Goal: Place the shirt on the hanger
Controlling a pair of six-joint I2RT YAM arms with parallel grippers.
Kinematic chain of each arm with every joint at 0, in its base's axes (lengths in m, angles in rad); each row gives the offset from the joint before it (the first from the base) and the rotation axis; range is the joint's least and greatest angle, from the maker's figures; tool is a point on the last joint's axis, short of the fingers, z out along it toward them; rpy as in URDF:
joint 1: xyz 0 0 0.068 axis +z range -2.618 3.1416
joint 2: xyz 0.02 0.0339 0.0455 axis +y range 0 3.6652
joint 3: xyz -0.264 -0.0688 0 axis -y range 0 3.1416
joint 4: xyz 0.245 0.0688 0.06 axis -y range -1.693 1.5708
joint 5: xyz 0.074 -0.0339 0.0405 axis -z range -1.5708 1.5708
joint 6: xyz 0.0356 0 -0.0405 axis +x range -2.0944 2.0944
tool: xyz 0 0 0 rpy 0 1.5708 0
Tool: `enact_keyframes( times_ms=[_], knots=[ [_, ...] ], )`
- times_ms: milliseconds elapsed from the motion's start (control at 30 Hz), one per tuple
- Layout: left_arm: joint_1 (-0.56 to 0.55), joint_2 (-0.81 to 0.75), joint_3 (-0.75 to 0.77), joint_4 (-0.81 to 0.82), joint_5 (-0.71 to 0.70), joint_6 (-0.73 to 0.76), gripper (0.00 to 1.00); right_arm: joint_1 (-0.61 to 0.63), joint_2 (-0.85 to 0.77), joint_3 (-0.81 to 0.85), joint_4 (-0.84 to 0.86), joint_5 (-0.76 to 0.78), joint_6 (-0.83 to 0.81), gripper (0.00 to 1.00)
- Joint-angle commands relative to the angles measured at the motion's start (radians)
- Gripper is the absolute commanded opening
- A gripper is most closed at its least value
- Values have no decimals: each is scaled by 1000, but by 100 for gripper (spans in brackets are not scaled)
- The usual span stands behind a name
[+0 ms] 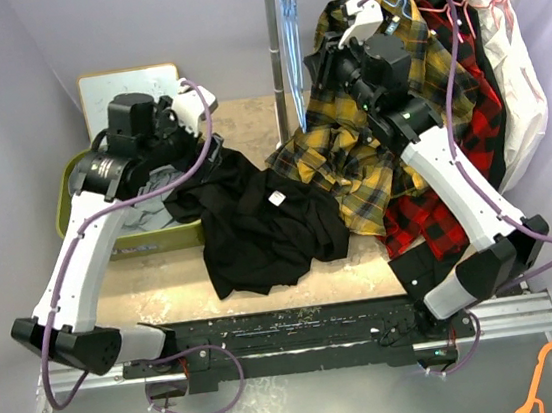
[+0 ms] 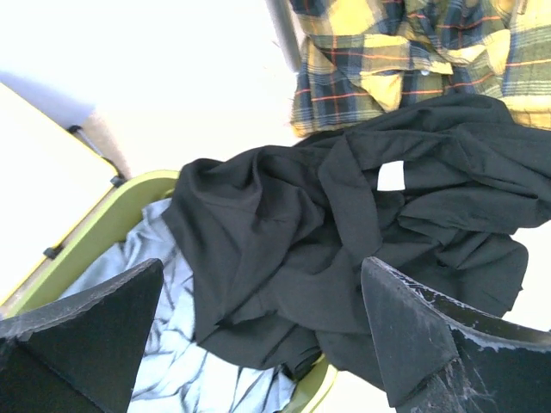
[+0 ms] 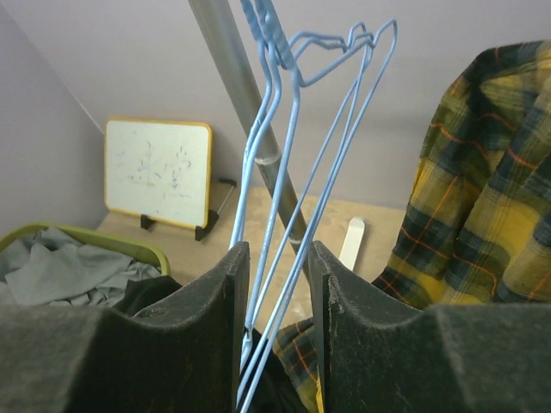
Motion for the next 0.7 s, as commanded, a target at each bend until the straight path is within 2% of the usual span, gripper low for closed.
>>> enact_keyframes(
  times_ms=[0, 500, 667],
  knots=[
    [58, -44, -28, -5, 2, 51, 99, -2, 6, 69, 32, -20, 14, 37],
    [103, -74, -104, 35, 16, 49, 99, -2, 84, 66, 36, -39, 44, 33],
    [104, -72, -111, 38, 8, 51, 99, -2, 102, 69, 19, 8, 36, 31]
  ],
)
